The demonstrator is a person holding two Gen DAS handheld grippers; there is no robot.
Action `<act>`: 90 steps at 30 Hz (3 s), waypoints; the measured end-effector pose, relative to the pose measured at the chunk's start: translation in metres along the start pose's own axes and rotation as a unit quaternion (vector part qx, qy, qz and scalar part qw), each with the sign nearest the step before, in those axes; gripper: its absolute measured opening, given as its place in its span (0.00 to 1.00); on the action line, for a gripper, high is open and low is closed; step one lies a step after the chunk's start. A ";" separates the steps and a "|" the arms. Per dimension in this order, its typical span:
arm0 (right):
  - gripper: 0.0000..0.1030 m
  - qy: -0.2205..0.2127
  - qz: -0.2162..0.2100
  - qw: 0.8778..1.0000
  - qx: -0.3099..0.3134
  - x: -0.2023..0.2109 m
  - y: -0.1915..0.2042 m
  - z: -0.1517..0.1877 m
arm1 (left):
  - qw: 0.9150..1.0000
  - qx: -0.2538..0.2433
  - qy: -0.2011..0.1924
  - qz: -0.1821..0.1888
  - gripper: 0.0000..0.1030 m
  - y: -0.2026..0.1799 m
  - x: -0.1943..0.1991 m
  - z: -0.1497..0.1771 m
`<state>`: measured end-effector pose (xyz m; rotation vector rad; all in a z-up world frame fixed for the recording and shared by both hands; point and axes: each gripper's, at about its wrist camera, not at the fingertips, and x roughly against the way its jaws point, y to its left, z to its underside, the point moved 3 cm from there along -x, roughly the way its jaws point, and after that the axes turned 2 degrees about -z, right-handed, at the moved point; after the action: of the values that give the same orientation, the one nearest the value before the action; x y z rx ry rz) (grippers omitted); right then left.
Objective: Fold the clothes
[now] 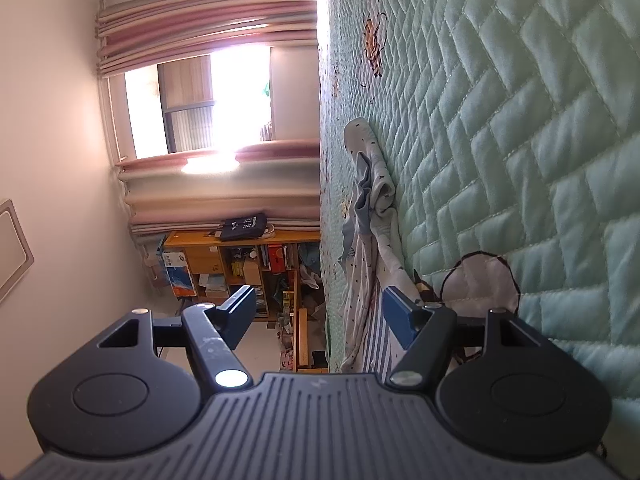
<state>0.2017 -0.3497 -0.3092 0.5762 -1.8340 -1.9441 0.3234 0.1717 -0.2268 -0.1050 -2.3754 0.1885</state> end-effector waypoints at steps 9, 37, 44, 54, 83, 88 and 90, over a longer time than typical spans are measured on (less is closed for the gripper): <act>0.69 -0.006 0.022 0.999 0.043 0.004 0.012 0.000 | 1.000 -0.018 0.008 -0.009 0.89 -0.008 0.019 0.030; 0.25 0.044 0.240 0.960 0.136 0.095 0.007 0.079 | 0.948 0.228 0.040 0.220 0.96 0.041 0.127 0.149; 0.13 0.061 0.247 0.958 0.132 0.096 0.002 0.082 | 0.929 0.275 0.062 0.240 0.87 0.043 0.120 0.154; 0.07 0.073 0.245 0.958 0.131 0.091 0.003 0.079 | 0.892 0.367 0.089 0.248 0.06 0.053 0.094 0.184; 0.12 0.030 0.286 0.943 0.168 0.126 0.030 0.080 | 0.961 0.207 0.065 0.172 0.67 0.012 0.158 0.167; 0.12 -0.015 0.292 0.933 0.210 0.148 0.050 0.079 | 0.995 0.077 0.040 0.048 0.95 -0.004 0.180 0.159; 0.16 -0.016 0.289 0.926 0.241 0.143 0.064 0.087 | 0.999 0.034 0.030 0.011 0.95 -0.014 0.185 0.154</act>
<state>0.0357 -0.3602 -0.2437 0.1009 -2.1979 -1.1287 0.0830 0.1657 -0.2090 -0.1043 -2.3062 0.2719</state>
